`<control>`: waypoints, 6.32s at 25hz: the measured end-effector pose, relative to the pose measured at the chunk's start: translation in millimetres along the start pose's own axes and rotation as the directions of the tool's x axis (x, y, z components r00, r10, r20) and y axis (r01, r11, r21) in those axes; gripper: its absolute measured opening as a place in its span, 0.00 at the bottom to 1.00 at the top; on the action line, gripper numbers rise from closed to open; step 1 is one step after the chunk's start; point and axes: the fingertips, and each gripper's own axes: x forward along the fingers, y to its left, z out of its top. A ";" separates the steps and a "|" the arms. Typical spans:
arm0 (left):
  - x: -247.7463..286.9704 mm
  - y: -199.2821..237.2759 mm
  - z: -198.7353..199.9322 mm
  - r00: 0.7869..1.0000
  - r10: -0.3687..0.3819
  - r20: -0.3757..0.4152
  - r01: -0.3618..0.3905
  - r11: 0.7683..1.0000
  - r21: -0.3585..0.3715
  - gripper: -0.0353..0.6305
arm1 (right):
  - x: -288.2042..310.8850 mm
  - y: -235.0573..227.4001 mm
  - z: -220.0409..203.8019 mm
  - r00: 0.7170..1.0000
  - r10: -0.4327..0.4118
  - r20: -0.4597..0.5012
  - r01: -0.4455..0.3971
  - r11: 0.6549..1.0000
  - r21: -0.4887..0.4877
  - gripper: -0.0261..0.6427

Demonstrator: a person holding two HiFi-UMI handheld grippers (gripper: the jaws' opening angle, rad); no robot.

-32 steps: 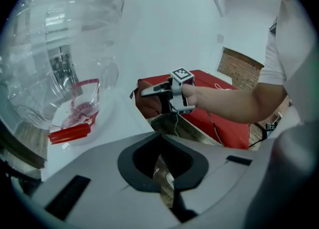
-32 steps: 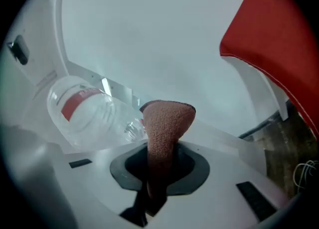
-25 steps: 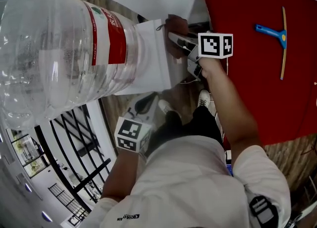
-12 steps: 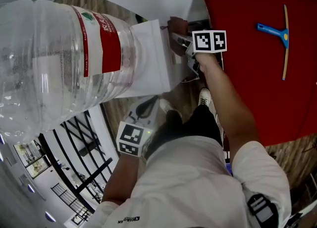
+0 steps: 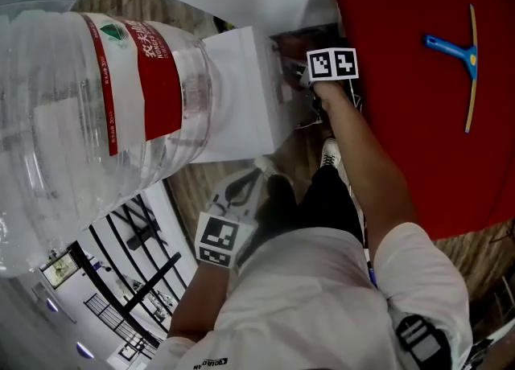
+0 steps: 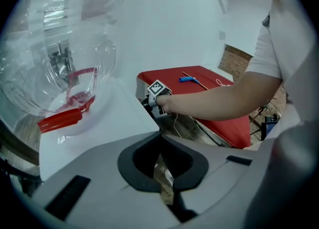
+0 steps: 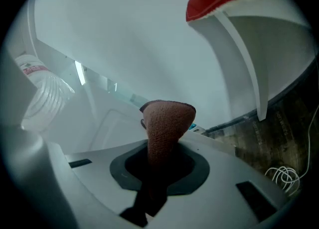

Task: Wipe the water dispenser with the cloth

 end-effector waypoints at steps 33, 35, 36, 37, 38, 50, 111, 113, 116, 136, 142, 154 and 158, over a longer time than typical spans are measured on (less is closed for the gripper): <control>28.4 25.0 -84.0 0.994 0.053 -0.098 -0.064 0.991 -0.117 0.04 | 97.4 -207.8 -83.1 0.965 -0.252 -0.067 0.260 0.955 0.140 0.12; 30.3 27.7 -87.3 0.993 0.060 -0.099 -0.072 0.990 -0.118 0.04 | 102.2 -214.5 -87.1 0.963 -0.260 -0.079 0.268 0.955 0.128 0.12; 31.7 29.6 -88.6 0.993 0.067 -0.099 -0.078 0.990 -0.118 0.04 | 104.6 -217.7 -88.9 0.961 -0.264 -0.085 0.273 0.954 0.123 0.12; 33.3 31.8 -89.7 0.993 0.074 -0.097 -0.085 0.989 -0.120 0.04 | 106.7 -220.5 -89.9 0.959 -0.270 -0.090 0.279 0.953 0.119 0.12; 35.1 33.9 -90.4 0.992 0.080 -0.095 -0.092 0.988 -0.122 0.04 | 108.3 -222.9 -90.1 0.957 -0.275 -0.093 0.285 0.952 0.116 0.12; 11.0 27.1 -82.3 0.997 0.068 -0.049 -0.076 0.981 -0.181 0.04 | 57.5 -167.4 -69.1 0.955 -0.286 0.072 0.281 0.957 0.079 0.12; -301.0 150.6 -326.1 0.810 0.345 0.474 -0.140 0.899 -0.416 0.04 | -23.2 435.5 -412.2 0.983 0.142 -0.120 -0.184 0.666 -0.723 0.12; -311.3 160.4 -341.6 0.797 0.393 0.458 -0.161 0.869 -0.468 0.04 | -3.7 443.6 -417.4 0.974 0.151 -0.167 -0.225 0.645 -0.731 0.12; -325.3 177.6 -362.0 0.789 0.443 0.426 -0.194 0.837 -0.511 0.04 | 31.5 452.2 -420.6 0.961 0.164 -0.222 -0.275 0.638 -0.719 0.12; -301.5 385.8 -293.7 0.896 0.215 0.389 -0.128 0.963 -0.236 0.04 | 207.7 484.5 -312.7 0.984 0.177 0.015 -0.126 0.755 -0.644 0.12; -288.0 416.4 -262.5 0.920 0.103 0.377 -0.060 0.990 -0.126 0.04 | 200.6 468.3 -284.8 0.983 0.087 0.160 0.021 0.820 -0.572 0.12; -282.1 491.6 -225.7 0.909 -0.229 0.349 0.181 0.970 0.164 0.04 | 223.3 485.8 -276.9 0.878 -0.147 0.456 0.317 0.892 -0.322 0.12; -283.3 528.8 -226.0 0.893 -0.292 0.342 0.228 0.949 0.216 0.04 | 257.4 504.7 -295.7 0.854 -0.196 0.482 0.347 0.905 -0.245 0.12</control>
